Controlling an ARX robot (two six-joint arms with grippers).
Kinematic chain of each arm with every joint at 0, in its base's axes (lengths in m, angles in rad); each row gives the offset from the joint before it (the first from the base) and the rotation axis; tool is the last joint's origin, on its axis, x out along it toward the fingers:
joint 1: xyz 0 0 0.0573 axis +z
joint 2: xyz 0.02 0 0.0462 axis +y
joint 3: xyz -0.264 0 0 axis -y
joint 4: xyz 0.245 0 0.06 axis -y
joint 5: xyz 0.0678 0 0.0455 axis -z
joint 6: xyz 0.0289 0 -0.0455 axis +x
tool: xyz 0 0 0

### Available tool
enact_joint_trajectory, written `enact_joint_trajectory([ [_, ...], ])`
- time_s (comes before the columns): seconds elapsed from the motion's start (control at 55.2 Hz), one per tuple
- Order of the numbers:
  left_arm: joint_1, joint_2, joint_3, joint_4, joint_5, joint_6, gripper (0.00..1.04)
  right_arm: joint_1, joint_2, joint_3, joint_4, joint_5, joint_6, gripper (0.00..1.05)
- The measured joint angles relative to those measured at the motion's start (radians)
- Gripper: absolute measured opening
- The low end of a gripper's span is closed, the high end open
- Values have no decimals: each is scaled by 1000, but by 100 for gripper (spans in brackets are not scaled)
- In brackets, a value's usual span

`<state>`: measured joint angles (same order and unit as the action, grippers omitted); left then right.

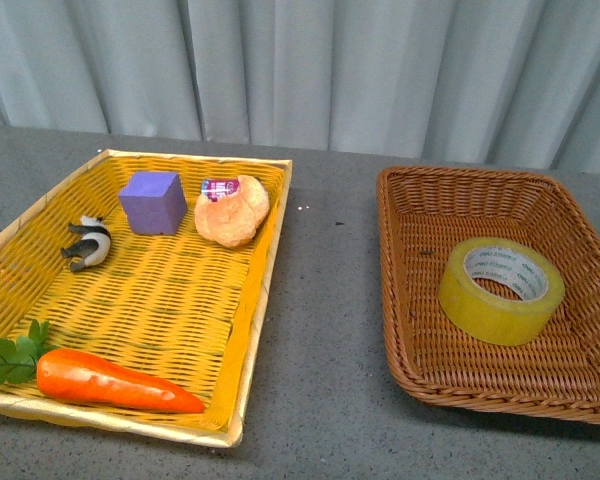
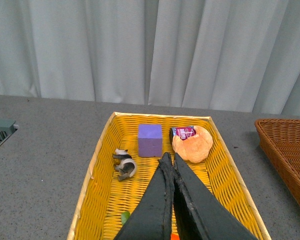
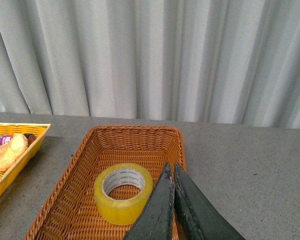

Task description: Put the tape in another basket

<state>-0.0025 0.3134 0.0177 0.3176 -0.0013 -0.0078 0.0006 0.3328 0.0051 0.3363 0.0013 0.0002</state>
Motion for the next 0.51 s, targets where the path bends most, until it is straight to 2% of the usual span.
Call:
enact_joint_trajectory([
  [0.507,0,-156,0,-157,0,0,4,0,-152,0,-151,0,0,1],
])
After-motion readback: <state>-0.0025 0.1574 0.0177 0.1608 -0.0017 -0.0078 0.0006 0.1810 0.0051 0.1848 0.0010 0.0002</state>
